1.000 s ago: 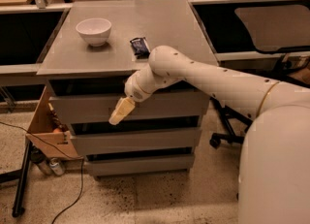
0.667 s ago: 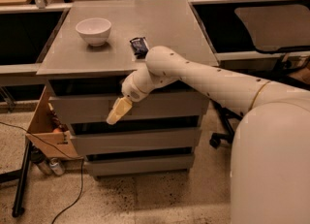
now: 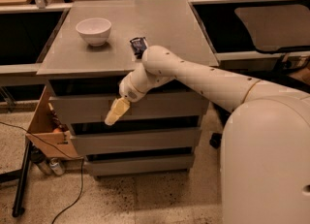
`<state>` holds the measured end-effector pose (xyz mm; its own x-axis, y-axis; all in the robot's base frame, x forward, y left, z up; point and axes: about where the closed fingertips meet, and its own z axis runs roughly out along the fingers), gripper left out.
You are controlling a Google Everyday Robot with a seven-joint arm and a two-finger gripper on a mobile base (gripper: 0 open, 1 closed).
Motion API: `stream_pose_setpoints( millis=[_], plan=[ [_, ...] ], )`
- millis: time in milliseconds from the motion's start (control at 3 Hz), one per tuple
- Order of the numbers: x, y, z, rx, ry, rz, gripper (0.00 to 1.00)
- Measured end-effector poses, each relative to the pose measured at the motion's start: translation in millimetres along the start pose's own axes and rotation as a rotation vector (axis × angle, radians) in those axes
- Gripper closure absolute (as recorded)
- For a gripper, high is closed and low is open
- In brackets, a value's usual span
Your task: Open top drawer
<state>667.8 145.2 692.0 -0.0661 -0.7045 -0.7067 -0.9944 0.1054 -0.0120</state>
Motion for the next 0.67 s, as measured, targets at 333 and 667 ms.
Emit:
stream_pose_setpoints(
  millis=[333, 667],
  plan=[
    [4.2, 14.0, -0.4, -0.051, 0.009, -0.001, 0.0],
    [13.4, 32.1, -5.6, -0.091, 0.02, 0.015, 0.0]
  ],
)
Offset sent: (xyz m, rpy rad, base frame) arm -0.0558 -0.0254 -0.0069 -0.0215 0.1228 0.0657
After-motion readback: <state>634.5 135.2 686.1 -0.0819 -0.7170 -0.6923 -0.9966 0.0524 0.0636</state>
